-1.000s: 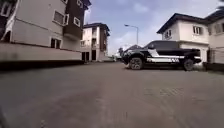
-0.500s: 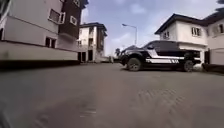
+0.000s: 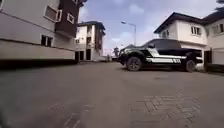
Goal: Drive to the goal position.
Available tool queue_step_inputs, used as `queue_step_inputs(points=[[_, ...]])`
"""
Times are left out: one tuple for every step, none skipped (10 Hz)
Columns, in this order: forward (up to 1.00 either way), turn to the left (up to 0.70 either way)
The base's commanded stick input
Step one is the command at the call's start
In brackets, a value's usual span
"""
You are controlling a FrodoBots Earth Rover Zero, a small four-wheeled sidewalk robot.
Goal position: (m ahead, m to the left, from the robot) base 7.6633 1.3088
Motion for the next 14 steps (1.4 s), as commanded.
queue_step_inputs(points=[[0.7,0.0],[0.7,0.0],[0.7,0.0],[0.7,0.0],[0.7,0.0],[0.7,0.0],[0.7,0.0],[0.7,0.0],[0.7,0.0],[0.7,0.0],[0.7,0.0],[0.7,0.0],[0.7,0.0],[0.7,0.0]])
